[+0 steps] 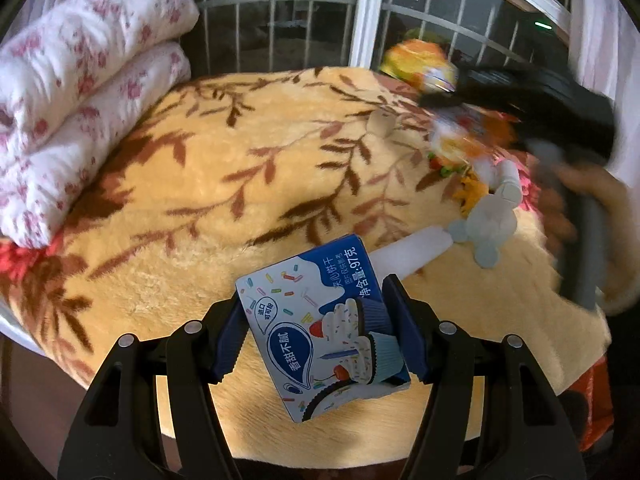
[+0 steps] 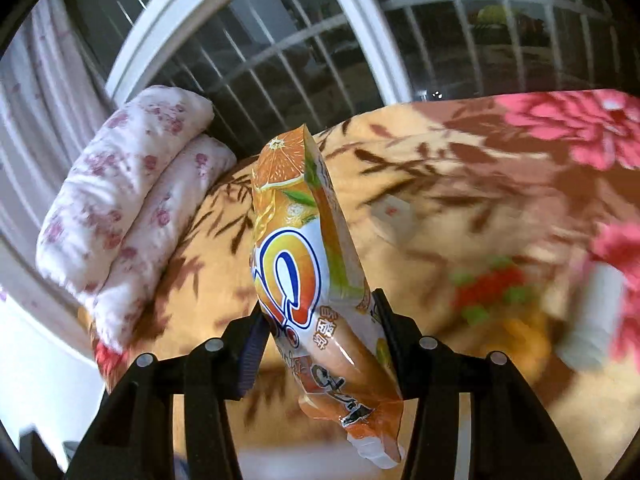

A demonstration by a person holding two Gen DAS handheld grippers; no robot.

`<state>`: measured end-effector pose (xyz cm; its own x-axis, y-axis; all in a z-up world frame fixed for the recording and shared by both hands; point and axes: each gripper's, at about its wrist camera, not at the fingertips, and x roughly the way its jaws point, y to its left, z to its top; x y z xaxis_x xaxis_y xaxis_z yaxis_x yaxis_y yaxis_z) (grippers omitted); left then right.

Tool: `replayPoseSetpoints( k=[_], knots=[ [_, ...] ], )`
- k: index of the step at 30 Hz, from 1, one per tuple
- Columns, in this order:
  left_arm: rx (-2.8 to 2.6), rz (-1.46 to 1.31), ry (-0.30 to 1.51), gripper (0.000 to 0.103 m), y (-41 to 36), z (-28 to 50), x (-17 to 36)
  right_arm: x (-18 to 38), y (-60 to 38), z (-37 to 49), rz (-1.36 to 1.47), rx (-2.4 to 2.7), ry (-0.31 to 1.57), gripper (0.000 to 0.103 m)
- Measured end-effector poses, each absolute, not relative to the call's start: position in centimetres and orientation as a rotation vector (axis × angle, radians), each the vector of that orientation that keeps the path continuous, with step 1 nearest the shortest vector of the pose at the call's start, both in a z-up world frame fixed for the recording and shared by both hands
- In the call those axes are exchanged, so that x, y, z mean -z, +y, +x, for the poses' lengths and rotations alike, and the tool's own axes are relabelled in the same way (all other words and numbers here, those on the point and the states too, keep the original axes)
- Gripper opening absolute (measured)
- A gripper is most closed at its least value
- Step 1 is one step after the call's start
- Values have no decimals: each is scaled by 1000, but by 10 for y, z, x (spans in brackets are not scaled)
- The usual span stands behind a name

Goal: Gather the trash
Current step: 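Grasp the orange juice bag with the right tool while the left tool holds the milk box, then carry the milk box and juice bag over the orange bucket and open both tools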

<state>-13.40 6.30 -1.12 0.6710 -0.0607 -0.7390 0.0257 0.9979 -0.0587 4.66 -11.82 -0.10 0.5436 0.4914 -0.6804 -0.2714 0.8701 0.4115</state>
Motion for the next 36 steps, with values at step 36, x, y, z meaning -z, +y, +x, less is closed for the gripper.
replayPoseSetpoints(
  k=[36],
  knots=[
    [254,268,907,63,-26,-298,94,123,-209,-329,148,-351,945,50]
  ],
)
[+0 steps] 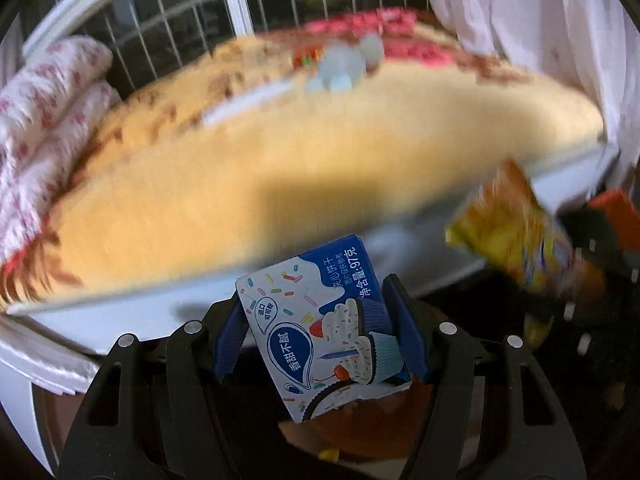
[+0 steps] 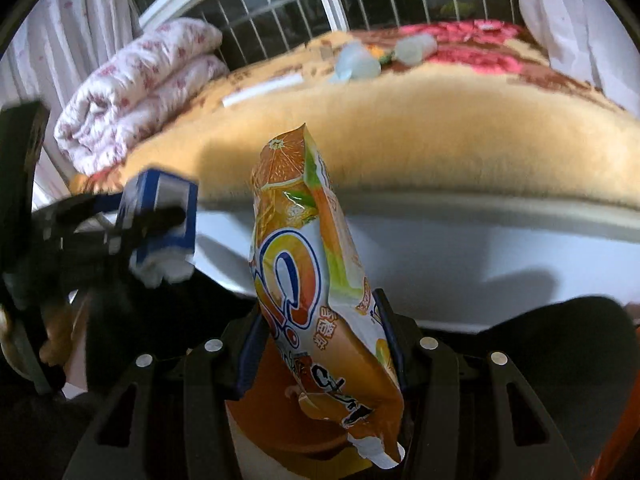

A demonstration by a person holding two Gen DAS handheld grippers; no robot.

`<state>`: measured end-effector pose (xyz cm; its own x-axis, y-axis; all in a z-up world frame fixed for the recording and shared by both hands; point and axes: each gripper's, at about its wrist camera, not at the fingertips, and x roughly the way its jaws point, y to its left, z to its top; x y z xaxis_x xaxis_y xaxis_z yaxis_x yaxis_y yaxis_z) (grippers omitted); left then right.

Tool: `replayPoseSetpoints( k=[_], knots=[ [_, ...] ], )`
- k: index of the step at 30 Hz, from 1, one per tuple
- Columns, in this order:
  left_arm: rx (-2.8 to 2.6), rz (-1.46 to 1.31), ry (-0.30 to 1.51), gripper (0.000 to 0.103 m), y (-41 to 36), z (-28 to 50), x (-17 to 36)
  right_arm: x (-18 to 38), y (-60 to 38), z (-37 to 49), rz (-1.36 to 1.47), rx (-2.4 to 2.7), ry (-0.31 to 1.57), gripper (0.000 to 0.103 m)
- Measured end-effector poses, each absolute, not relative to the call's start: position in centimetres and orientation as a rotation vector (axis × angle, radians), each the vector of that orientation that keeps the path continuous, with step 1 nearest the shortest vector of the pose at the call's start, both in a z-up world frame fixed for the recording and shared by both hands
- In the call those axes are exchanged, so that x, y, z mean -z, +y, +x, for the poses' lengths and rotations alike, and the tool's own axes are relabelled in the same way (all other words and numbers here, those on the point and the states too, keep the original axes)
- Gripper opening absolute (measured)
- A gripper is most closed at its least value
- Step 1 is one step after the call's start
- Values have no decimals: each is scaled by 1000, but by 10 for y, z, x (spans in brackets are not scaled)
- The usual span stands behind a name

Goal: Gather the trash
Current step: 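Carry the milk box and juice bag over the orange bucket and open both tools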

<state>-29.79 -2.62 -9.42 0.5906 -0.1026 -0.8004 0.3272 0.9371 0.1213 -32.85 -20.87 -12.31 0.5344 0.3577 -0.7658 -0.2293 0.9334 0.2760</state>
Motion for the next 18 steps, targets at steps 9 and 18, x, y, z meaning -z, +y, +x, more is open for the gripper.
replayPoseSetpoints(
  k=[9,18],
  knots=[
    [245,250,1107,63,-9,-295,156,148,-198,-325,96,-373,1049,50],
    [237,264,1151,63,-13,-291,168,163,-206,-325,125,-390,1089,50]
  ],
)
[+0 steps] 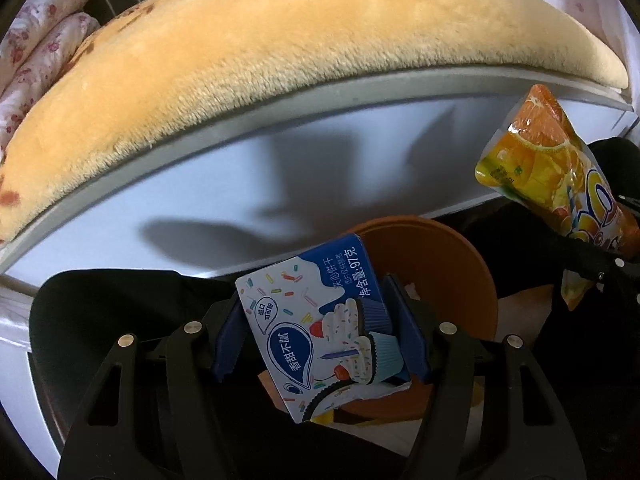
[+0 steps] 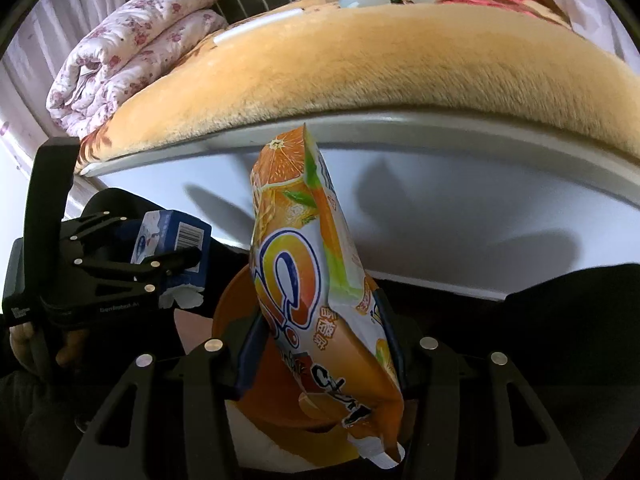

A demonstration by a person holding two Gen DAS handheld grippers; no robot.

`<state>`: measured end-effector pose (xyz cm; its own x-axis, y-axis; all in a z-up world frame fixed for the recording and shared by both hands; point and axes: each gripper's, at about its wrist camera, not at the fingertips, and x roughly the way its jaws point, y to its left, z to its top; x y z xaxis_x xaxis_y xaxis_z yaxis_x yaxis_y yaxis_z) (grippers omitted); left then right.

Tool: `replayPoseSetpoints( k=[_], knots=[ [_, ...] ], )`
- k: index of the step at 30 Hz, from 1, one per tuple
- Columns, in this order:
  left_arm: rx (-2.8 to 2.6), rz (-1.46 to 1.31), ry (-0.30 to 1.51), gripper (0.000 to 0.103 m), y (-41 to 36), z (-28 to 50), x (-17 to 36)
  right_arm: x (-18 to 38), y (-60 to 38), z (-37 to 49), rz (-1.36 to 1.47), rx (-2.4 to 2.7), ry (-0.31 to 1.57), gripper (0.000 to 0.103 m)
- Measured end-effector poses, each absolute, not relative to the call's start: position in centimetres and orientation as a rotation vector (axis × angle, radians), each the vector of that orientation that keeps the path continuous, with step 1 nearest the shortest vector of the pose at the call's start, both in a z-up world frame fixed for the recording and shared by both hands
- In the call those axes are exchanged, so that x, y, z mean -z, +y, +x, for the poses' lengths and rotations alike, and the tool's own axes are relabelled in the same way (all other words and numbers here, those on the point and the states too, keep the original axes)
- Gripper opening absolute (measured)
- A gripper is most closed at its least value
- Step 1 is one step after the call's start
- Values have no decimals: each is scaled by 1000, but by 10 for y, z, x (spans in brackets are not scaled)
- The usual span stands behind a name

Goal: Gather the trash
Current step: 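Carry the milk box and juice bag over the orange bucket and open both tools, then grasp the white foam tube with the left tool and lift it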

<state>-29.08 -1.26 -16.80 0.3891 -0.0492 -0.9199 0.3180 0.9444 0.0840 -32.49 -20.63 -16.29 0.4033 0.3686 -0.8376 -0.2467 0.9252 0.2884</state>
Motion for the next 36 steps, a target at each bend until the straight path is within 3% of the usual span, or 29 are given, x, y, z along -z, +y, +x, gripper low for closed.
replayPoseSetpoints(
  k=[21,24,36],
  knots=[
    [265,205,1221,66,-1,-278,191,193,-180,-307,56,-385,1251,51],
    [306,180,1245,84,3,-276,194,197,-171,-300,28,-370,1273,81],
    [294,157,1240,84,7,-275,191,190,-188,-301,78,-326,1246,81]
  ],
)
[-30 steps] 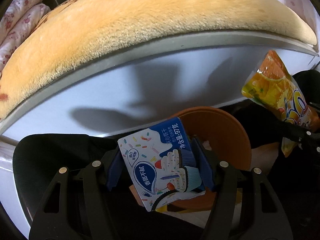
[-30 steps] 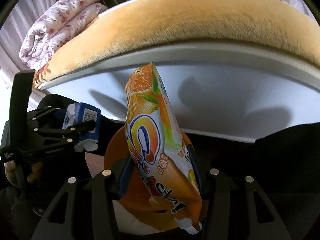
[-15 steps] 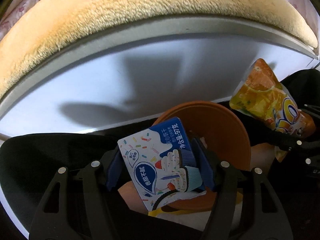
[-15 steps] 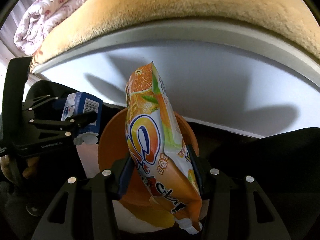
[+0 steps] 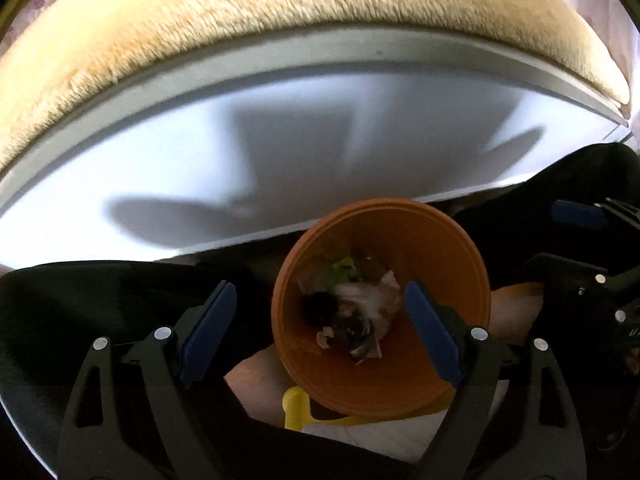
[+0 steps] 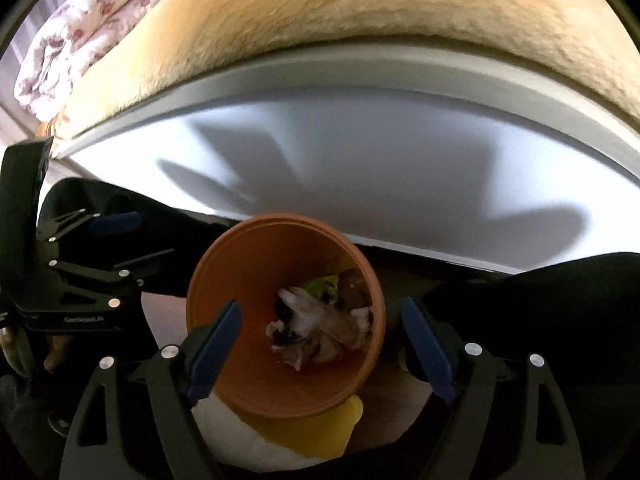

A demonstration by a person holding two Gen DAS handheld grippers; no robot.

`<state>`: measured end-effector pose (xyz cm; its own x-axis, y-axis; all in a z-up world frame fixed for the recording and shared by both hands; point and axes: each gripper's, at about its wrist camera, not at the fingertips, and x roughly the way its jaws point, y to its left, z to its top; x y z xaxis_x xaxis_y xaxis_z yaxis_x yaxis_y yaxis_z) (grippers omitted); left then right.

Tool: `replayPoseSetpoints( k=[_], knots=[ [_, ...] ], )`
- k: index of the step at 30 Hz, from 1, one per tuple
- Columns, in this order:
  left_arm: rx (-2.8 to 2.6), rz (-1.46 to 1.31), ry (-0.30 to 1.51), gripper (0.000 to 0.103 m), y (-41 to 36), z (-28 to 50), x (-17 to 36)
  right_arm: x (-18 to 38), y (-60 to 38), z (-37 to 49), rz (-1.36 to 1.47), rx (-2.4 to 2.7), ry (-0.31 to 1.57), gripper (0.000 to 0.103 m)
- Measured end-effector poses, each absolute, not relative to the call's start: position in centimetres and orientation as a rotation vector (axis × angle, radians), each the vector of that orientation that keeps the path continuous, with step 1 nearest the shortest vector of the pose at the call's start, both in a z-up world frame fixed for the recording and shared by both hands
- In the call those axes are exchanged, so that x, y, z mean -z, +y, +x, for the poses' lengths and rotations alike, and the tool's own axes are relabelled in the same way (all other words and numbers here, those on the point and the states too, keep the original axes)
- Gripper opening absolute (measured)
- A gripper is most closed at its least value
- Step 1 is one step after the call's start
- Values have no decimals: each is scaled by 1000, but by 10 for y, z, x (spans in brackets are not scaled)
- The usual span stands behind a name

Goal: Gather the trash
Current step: 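Grasp the white foam tube with the left tool and lift it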

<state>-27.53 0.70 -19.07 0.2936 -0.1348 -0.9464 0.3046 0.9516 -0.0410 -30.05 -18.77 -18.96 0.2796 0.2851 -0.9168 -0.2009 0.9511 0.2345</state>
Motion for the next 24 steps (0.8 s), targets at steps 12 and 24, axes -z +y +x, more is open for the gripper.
replayPoseSetpoints(
  k=[12,24],
  knots=[
    [208,189,1060,84,13,-273,112,135,-185,-310,23,-377,1106,88],
    [265,263,898,88,21,-197,45,79,-192,-279,55,-368,976,94]
  ],
)
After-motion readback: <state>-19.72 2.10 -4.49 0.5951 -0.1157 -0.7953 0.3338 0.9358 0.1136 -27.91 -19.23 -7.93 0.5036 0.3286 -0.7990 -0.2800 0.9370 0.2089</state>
